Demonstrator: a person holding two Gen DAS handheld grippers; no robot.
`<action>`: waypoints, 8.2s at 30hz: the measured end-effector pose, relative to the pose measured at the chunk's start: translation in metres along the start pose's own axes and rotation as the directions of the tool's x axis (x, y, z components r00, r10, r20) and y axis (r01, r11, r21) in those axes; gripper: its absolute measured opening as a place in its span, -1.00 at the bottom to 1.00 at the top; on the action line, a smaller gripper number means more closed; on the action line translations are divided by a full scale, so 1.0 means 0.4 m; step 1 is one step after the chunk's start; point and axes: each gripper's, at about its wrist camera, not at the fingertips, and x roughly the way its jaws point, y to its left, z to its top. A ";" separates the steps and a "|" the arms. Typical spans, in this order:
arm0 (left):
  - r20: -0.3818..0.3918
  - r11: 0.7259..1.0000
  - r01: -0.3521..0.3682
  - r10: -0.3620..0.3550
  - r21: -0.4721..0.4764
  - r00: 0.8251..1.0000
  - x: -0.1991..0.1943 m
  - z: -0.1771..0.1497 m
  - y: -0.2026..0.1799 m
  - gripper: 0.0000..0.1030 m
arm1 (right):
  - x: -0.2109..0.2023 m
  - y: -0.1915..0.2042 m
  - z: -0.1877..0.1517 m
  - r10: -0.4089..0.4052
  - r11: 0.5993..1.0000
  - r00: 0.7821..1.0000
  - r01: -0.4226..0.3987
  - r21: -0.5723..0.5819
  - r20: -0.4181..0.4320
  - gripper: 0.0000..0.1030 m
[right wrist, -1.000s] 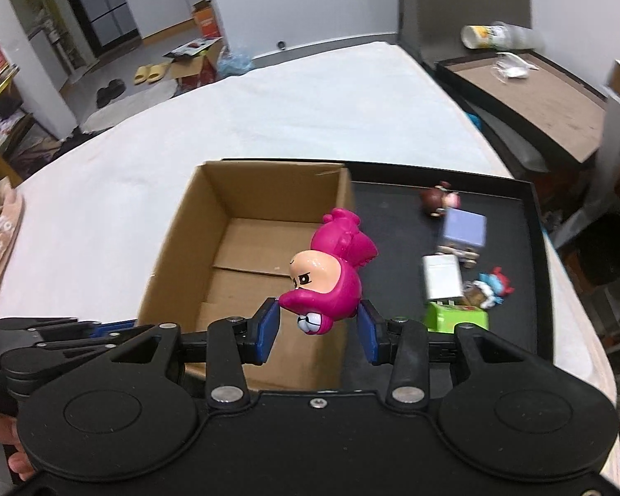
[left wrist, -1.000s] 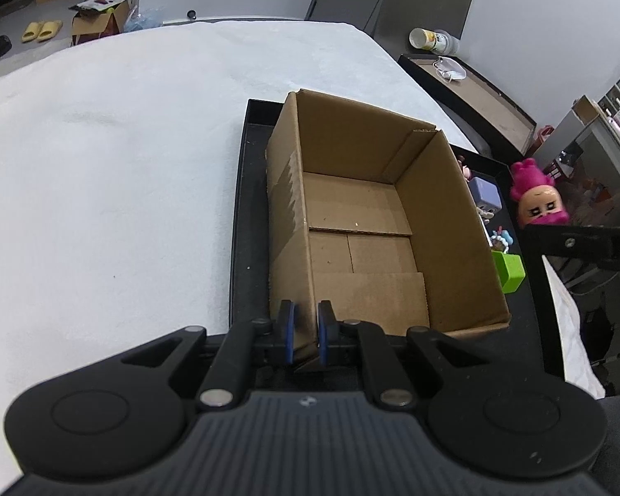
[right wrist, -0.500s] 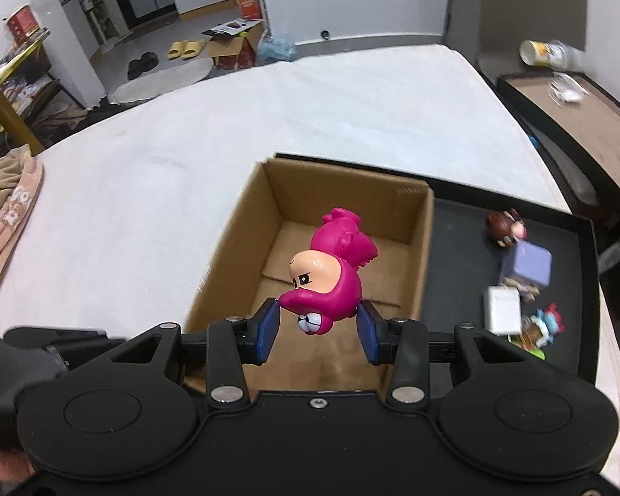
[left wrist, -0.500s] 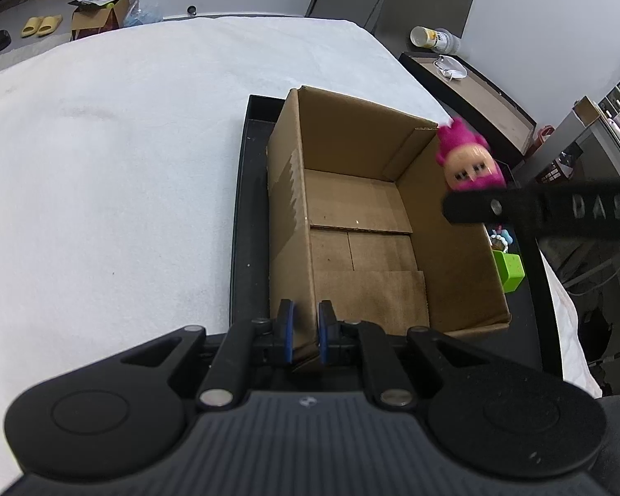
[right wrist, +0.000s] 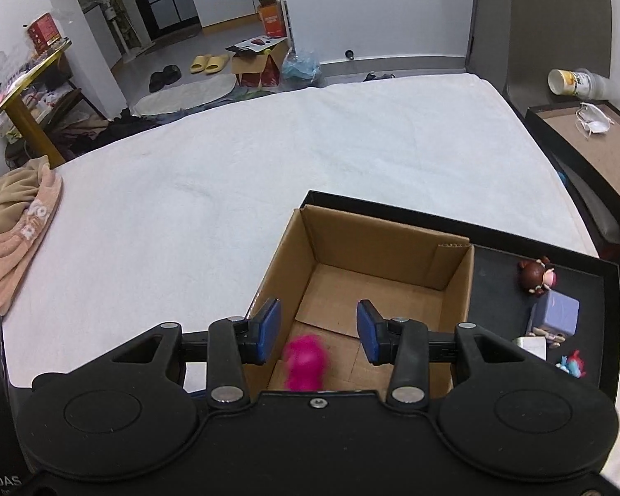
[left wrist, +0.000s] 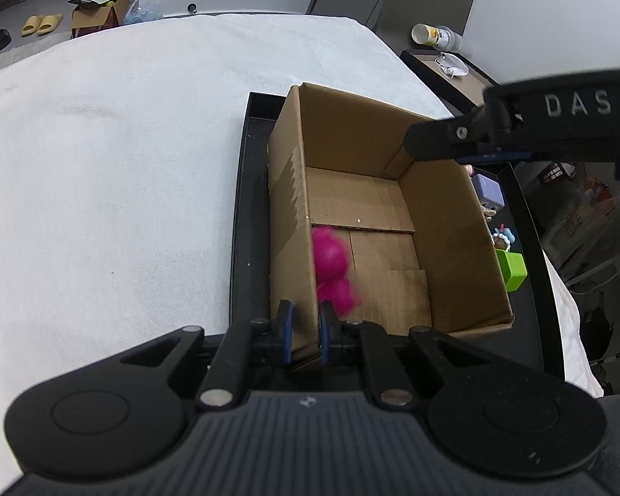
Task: Organize rigid objects
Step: 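Carry the pink dinosaur into the box and open the right gripper, then grasp the green cube box with the right gripper, then lower the green cube box into the box and open the right gripper, then move the right gripper to the blue smurf figure, then grasp the blue smurf figure with the right gripper and carry it toward the box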
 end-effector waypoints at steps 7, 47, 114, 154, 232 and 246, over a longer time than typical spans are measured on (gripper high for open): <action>0.000 1.000 -0.007 0.007 0.009 1.000 0.001 0.001 -0.003 -0.76 | -0.012 -0.031 -0.030 -0.010 1.000 1.000 0.011 0.026 -0.017 -0.20; -0.017 0.993 -0.108 0.109 0.056 0.994 0.014 0.001 -0.059 -0.77 | 0.016 -0.432 -0.239 -0.181 0.939 0.976 0.209 0.273 -0.123 0.65; -0.024 0.998 0.020 -0.018 0.067 1.000 0.015 -0.001 -0.007 -0.73 | -0.060 -0.054 -0.031 -0.139 0.988 0.990 0.140 0.063 -0.017 -0.07; -0.020 0.999 -0.005 0.006 0.049 1.000 0.005 -0.002 -0.010 -0.74 | -0.087 -0.154 -0.077 -0.161 0.977 0.987 0.161 0.139 -0.007 0.24; -0.079 0.963 -0.260 0.265 0.065 0.961 0.047 0.010 -0.102 -0.74 | 0.143 -0.528 -0.259 -0.219 0.938 0.960 0.256 0.235 -0.172 -0.45; -0.059 0.971 -0.230 0.233 0.059 0.971 0.024 0.004 -0.094 -0.74 | 0.025 -0.508 -0.255 -0.176 0.937 0.977 0.203 0.285 -0.116 -0.51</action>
